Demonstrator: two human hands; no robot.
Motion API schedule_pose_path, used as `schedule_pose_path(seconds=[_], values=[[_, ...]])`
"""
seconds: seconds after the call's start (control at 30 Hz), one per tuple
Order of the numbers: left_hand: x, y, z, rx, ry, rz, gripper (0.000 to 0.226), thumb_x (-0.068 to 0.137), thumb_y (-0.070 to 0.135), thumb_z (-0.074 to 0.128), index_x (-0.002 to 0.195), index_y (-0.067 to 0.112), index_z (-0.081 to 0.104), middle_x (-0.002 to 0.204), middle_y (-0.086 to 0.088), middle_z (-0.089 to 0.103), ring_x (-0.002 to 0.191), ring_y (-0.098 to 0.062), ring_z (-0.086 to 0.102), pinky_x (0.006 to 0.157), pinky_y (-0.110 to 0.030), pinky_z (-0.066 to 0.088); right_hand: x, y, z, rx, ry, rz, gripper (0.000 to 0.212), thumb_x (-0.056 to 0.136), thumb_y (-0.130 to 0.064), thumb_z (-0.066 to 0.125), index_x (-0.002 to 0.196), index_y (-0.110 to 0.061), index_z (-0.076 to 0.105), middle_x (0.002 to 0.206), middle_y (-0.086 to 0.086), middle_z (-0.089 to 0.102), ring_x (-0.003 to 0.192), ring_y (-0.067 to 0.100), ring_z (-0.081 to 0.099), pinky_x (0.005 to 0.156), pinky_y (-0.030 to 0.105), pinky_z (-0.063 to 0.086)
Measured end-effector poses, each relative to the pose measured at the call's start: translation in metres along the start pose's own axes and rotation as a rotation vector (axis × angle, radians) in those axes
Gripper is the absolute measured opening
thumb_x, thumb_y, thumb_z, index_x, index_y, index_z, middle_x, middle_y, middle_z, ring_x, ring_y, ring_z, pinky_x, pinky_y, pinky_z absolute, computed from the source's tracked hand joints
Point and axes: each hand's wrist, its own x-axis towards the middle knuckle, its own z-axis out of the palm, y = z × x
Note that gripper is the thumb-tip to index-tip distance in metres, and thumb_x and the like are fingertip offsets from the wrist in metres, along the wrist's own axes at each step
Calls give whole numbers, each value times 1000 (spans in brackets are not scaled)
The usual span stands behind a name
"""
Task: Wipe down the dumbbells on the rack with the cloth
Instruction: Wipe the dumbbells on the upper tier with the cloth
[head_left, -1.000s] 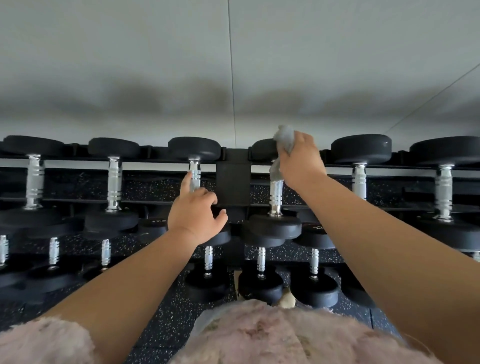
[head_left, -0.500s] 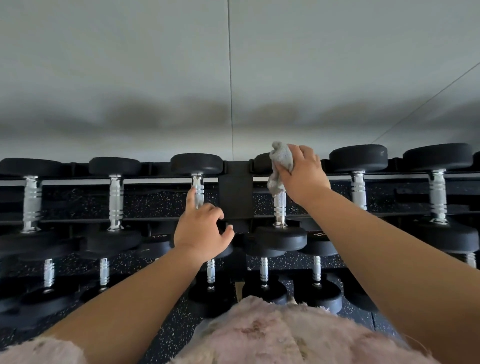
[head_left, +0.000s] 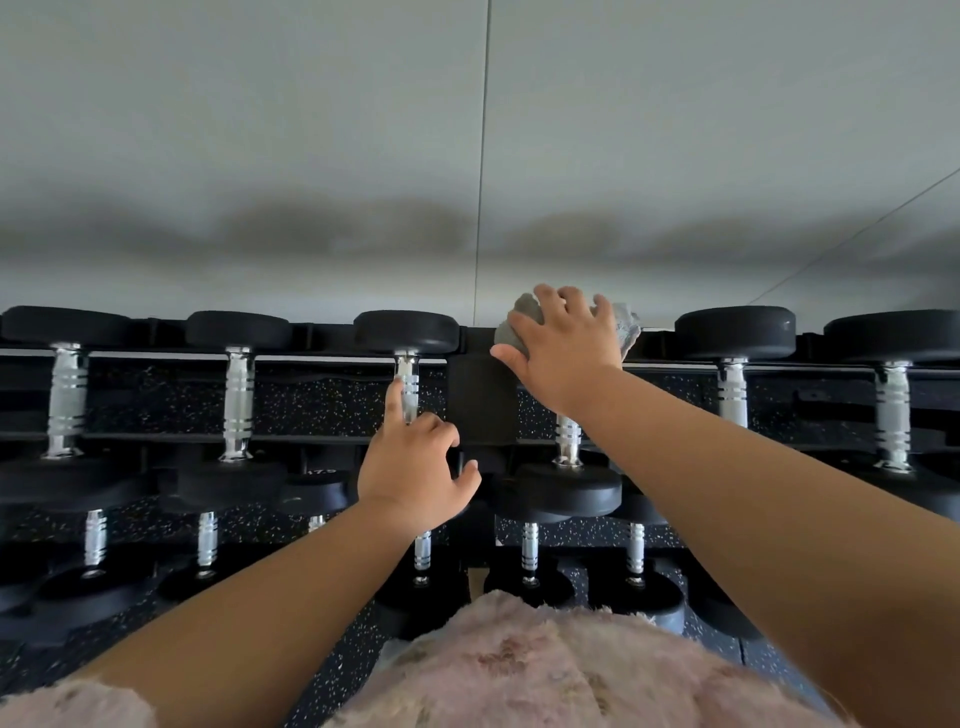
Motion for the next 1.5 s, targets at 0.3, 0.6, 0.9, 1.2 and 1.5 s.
schedule_pose_path(seconds=[0.3,0.6,0.9,1.2,1.5], values=[[0,-2,1,2,12,25,52,85,69,39,100,30,72,102,17,68,160,-41,6,86,-37,59,-18,35,16,524,29,342,67,86,-77,47,143,-42,44,152,-1,35,139,26,36,107,55,44],[2,1,-1,51,-29,17,52,85,70,40,102,33,72,101,19,67,160,-41,3,86,-36,59,-20,18,18,641,131,403,64,93,-59,48,150,-30,40,153,3,37,141,27,35,116,50,37],[2,4,-3,86,-72,-31,53,85,71,38,106,34,70,105,20,67,161,-38,-3,87,-34,58,-17,36,18,376,116,173,53,93,-66,48,135,-34,53,143,1,47,132,26,44,107,48,43],[1,4,-2,65,-41,-39,44,89,67,47,103,32,71,102,17,67,161,-37,0,85,-35,58,-33,59,18,1316,-85,694,48,106,-56,35,141,-28,49,110,1,66,90,12,63,73,32,48],[-2,7,-3,35,-16,-71,41,91,64,51,104,31,71,106,17,69,162,-31,4,85,-37,57,-68,50,35,1360,-294,710,43,107,-51,42,122,-14,59,116,13,71,97,18,70,87,43,59]])
